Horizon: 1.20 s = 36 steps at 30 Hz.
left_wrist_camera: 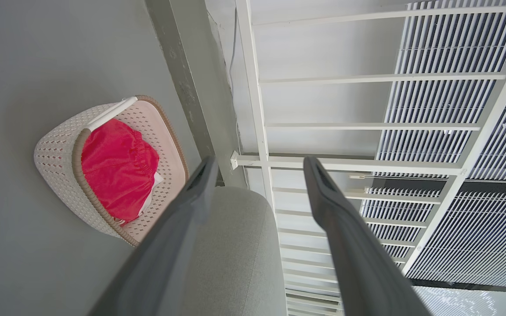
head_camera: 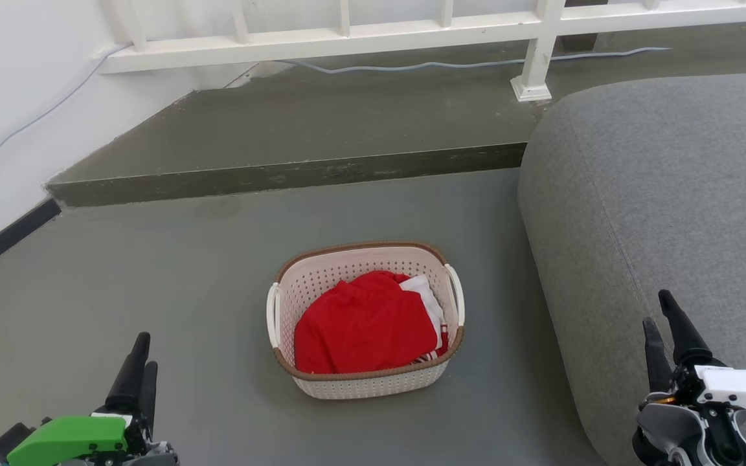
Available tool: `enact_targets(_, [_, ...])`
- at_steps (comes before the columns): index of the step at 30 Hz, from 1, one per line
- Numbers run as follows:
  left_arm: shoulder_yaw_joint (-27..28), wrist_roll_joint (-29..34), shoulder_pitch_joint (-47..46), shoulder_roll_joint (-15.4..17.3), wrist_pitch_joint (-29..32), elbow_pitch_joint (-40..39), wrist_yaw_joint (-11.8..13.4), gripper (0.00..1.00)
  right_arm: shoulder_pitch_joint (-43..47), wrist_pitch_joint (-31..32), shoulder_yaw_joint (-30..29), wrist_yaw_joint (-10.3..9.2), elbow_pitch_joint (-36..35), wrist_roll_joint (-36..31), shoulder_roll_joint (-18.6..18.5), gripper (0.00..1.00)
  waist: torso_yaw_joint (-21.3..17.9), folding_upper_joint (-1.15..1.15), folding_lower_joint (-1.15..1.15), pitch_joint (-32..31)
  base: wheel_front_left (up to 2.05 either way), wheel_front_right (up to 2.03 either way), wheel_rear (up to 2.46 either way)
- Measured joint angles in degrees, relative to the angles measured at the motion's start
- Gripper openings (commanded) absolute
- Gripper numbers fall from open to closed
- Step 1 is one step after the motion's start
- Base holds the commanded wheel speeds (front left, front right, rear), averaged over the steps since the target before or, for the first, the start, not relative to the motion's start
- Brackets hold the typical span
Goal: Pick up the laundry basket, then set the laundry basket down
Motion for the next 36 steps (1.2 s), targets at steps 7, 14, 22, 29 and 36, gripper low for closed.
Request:
enact_targets(7, [-1.5,3.8,0.0,0.3,-1.5,-0.8,0.0,1.0,0.0,-0.8,1.1,0.0,-0.5,-4.2,-0.1,1.0,0.0,0.0,0.0,0.0,0.0,0.0,0.0])
enact_targets(14, [-3.2,10.6,-0.1,2.1,-2.9,-2.0,0.2,1.0,0.0,-2.0,1.4,-0.51,-2.2,-10.7,-1.0,1.0,0.0,0.0,0.0,0.0,0.0,0.0,0.0])
enact_targets(22, [-4.5,18.6,-0.1,2.3,-4.1,-4.0,2.0,1.0,-0.1,-3.3,3.3,-1.83,-4.3,-20.0,-1.5,1.0,0.0,0.0,0.0,0.0,0.0,0.0,0.0])
enact_targets(29, [-5.9,25.2,-0.1,2.7,-5.3,-5.1,3.6,1.0,-0.1,-4.2,5.3,-3.04,-5.3,-26.2,-1.5,1.0,0.1,0.0,0.0,0.0,0.0,0.0,0.0])
enact_targets(36, [-7.6,32.2,-0.1,3.4,-6.6,-5.7,5.0,1.0,0.0,-5.3,7.9,-4.56,-5.7,-33.8,-1.7,1.0,0.2,0.0,0.0,0.0,0.0,0.0,0.0])
